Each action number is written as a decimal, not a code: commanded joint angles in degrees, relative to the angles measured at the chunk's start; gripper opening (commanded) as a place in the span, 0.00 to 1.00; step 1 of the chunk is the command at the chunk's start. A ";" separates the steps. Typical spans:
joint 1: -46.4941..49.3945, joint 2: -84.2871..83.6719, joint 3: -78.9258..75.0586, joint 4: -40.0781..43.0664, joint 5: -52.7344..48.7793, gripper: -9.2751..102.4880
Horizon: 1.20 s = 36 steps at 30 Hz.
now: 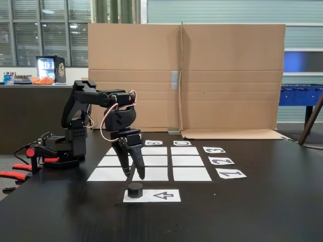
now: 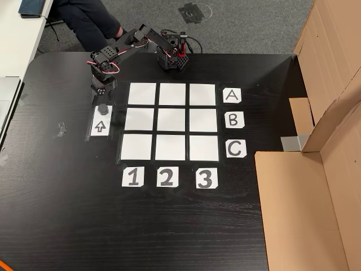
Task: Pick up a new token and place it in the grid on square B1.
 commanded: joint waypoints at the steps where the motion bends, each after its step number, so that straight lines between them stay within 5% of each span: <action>1: -0.62 -0.35 -3.08 -0.44 0.18 0.35; 36: -0.53 -9.93 -9.84 -0.53 0.09 0.35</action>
